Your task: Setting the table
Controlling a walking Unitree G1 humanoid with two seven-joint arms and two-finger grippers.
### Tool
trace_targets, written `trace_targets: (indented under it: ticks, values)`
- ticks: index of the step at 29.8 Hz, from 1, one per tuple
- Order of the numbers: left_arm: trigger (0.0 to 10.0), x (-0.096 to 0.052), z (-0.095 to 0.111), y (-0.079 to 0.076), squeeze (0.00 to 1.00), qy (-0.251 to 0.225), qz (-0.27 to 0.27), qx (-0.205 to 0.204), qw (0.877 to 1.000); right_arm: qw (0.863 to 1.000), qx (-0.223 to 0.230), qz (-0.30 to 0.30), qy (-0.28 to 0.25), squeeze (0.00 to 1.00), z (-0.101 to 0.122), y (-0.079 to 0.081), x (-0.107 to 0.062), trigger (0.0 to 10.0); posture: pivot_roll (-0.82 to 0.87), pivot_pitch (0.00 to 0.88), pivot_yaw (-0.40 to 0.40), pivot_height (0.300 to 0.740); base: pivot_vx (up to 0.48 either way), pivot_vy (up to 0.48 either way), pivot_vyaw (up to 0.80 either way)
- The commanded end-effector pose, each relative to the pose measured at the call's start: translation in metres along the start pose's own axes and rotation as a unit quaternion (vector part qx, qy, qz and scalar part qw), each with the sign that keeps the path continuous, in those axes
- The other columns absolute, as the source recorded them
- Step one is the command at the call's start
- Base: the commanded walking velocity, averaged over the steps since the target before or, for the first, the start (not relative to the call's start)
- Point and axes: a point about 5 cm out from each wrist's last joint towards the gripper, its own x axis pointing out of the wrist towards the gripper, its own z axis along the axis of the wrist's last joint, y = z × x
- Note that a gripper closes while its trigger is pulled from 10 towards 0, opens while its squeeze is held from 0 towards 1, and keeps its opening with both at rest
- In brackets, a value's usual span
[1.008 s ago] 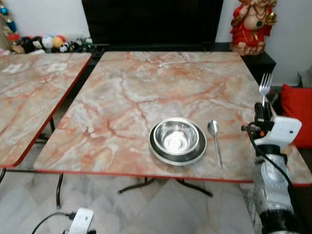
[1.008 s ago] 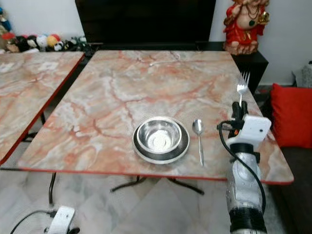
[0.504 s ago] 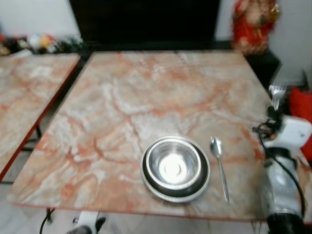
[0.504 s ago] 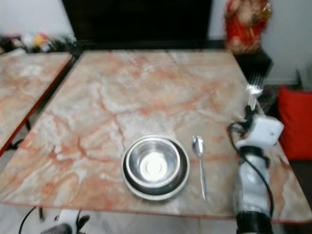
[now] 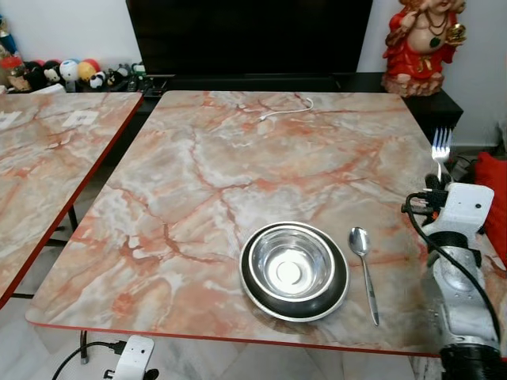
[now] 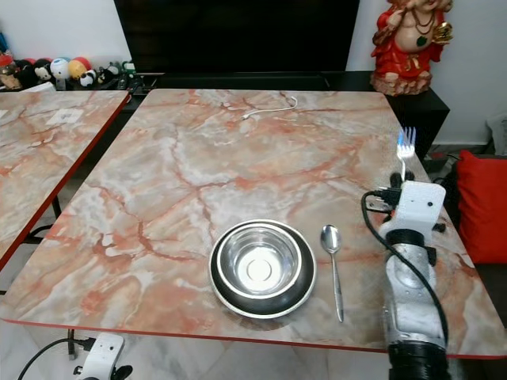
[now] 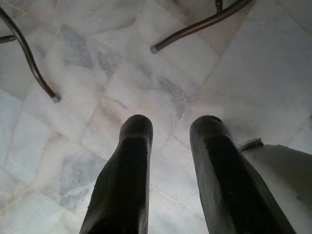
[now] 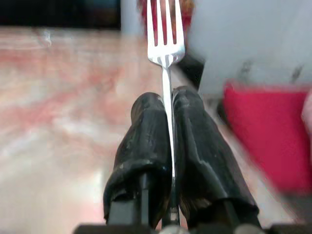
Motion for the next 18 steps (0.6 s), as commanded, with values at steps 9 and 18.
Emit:
trace_targets:
  ticks: [9,18]
  values:
    - [10.0,0.0,-0.003,-0.001,0.0,0.012,-0.003,-0.002,1.0,0.988,0.059,0.083,0.116,0.0,-0.005,0.012,-0.015,10.0,0.01,0.033,0.024,0.74,0.0,0.0,0.0]
    - [10.0,0.001,-0.003,-0.005,0.0,0.011,-0.004,-0.004,1.0,0.979,0.064,0.094,0.169,0.0,-0.016,0.019,-0.033,10.0,0.01,0.034,0.022,0.74,0.0,0.0,0.0]
